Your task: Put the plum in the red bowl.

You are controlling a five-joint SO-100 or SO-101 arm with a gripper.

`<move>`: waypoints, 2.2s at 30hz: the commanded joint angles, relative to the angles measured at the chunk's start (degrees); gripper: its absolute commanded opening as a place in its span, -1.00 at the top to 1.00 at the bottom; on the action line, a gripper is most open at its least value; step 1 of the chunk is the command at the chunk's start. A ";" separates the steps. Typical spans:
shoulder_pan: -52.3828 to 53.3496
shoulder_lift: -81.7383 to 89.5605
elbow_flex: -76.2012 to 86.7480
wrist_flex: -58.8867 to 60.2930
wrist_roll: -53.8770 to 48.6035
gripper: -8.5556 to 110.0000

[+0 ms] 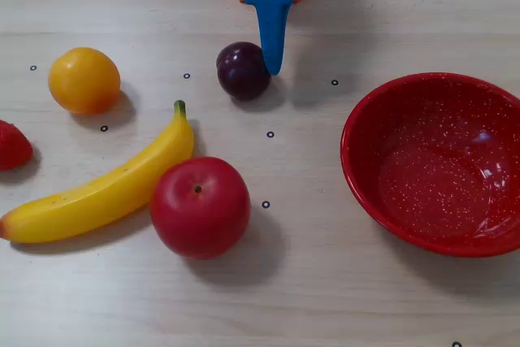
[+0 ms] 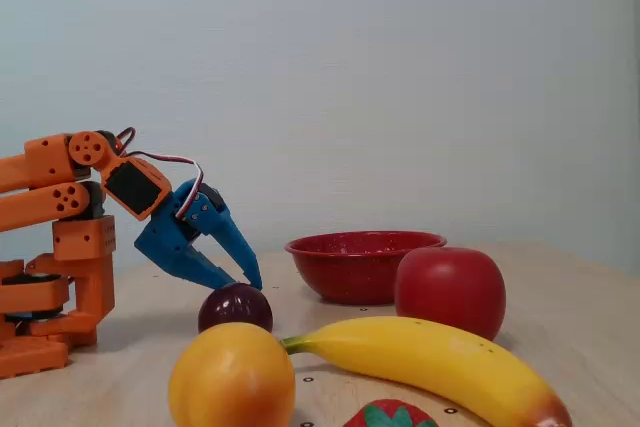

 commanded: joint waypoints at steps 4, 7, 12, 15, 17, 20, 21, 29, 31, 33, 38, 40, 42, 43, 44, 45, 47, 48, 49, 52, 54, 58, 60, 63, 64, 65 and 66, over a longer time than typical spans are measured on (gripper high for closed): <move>-1.93 0.53 0.44 0.00 -0.70 0.85; -1.93 0.53 0.44 0.00 -0.70 0.85; -1.93 0.53 0.44 0.00 -0.62 0.85; -1.85 -0.62 0.00 0.00 0.53 0.85; -2.02 -3.08 -1.32 0.00 1.49 0.85; -1.76 -8.00 -6.06 0.26 1.93 0.85; -1.41 -9.76 -8.09 0.44 2.02 0.85; 0.79 -19.42 -21.53 1.58 3.78 0.85; 1.76 -21.18 -24.96 2.29 3.60 0.85; 2.72 -22.59 -28.65 3.87 3.87 0.85; 3.16 -25.75 -36.39 11.78 7.82 0.85; 2.20 -27.86 -39.99 16.17 9.23 0.81; 0.70 -30.59 -43.86 21.36 10.02 0.68; -0.18 -32.08 -45.44 23.73 10.99 0.62; -1.14 -33.49 -46.85 26.02 11.34 0.54; -2.02 -34.98 -48.43 28.48 11.78 0.49; -3.78 -37.97 -51.33 33.13 12.92 0.40; -4.83 -39.73 -52.73 35.42 13.80 0.36; -5.80 -41.22 -53.79 37.35 14.15 0.33; -9.14 -45.53 -55.99 40.78 16.00 0.29; -11.43 -47.72 -56.69 41.48 18.37 0.24; -15.03 -52.21 -58.01 41.31 22.24 0.17; -16.44 -54.05 -58.36 41.04 24.26 0.11; -17.84 -57.83 -58.36 40.61 26.46 0.07; -18.02 -59.33 -58.54 40.52 26.89 0.06; -18.19 -60.91 -58.62 40.52 27.60 0.05; -18.28 -62.14 -58.71 40.34 27.86 0.05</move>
